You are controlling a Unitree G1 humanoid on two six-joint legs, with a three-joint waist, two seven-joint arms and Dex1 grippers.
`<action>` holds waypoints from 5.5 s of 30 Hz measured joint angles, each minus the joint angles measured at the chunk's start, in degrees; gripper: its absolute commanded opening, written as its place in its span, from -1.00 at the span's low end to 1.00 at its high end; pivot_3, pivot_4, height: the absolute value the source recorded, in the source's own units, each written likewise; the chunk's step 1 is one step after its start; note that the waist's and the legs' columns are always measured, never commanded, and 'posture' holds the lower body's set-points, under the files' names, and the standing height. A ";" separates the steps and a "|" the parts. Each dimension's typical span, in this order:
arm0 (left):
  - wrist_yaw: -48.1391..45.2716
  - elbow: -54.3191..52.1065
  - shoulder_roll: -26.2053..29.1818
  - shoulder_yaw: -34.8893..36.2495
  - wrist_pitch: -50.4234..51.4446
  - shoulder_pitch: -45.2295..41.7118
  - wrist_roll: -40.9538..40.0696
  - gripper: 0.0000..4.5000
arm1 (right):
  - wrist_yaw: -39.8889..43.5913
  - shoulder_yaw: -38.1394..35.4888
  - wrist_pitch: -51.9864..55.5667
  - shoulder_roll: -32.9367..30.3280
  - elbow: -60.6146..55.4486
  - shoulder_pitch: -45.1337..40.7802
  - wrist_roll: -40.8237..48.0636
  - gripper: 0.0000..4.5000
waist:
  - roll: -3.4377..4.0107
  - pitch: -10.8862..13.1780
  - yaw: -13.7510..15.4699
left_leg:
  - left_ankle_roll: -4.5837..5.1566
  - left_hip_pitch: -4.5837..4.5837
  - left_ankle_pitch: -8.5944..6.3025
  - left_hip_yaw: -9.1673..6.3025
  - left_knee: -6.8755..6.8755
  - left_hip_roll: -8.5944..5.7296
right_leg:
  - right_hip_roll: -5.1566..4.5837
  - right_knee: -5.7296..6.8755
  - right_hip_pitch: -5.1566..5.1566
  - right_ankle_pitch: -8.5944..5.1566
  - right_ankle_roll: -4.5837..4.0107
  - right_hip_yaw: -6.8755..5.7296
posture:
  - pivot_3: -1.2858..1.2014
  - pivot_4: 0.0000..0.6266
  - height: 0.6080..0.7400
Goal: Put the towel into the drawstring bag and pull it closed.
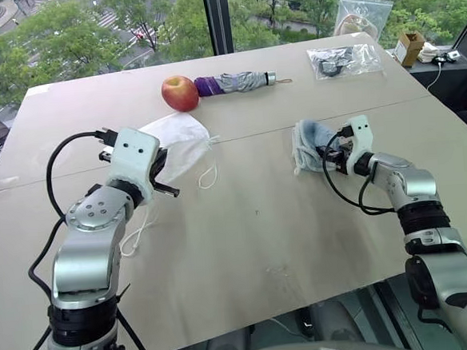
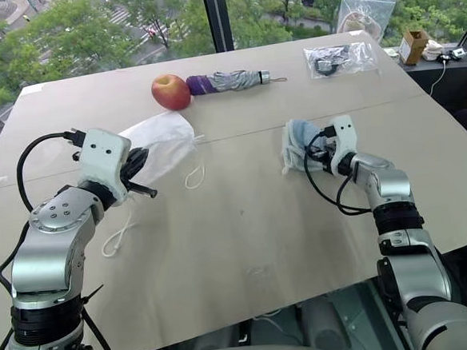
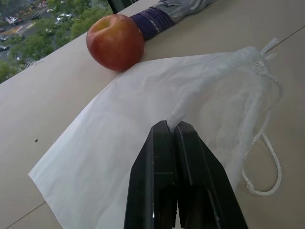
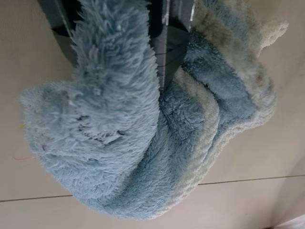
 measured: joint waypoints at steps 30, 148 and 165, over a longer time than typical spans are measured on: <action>-0.07 -1.63 -16.20 15.92 36.17 -15.40 -30.07 -1.00 | 9.74 20.25 10.24 0.12 -35.43 7.85 10.53 -1.00 | 0.08 0.13 0.21 | -0.02 -0.17 0.00 -0.17 0.00 -0.04 | 0.01 -0.03 -0.10 -0.08 0.07 -0.09 | 0.03 -0.52 1.00; 3.96 7.00 -9.79 2.34 21.52 -11.54 -55.90 -1.00 | -60.77 -5.14 3.34 26.67 -14.67 2.10 75.22 -0.29 | 0.18 0.19 -0.24 | 0.00 -0.91 0.00 -0.19 -0.20 0.16 | 0.23 -0.43 -0.71 -0.01 -0.08 -0.09 | 0.03 -0.52 1.00; 4.13 15.91 -8.84 3.01 8.13 -15.76 -45.60 -1.00 | -34.33 8.34 24.23 5.35 -28.83 5.04 49.49 0.15 | 0.17 0.18 0.20 | 0.00 -0.96 0.00 -0.21 -0.15 0.15 | 0.28 -0.46 -0.69 -0.01 -0.08 -0.06 | 0.03 -0.52 1.00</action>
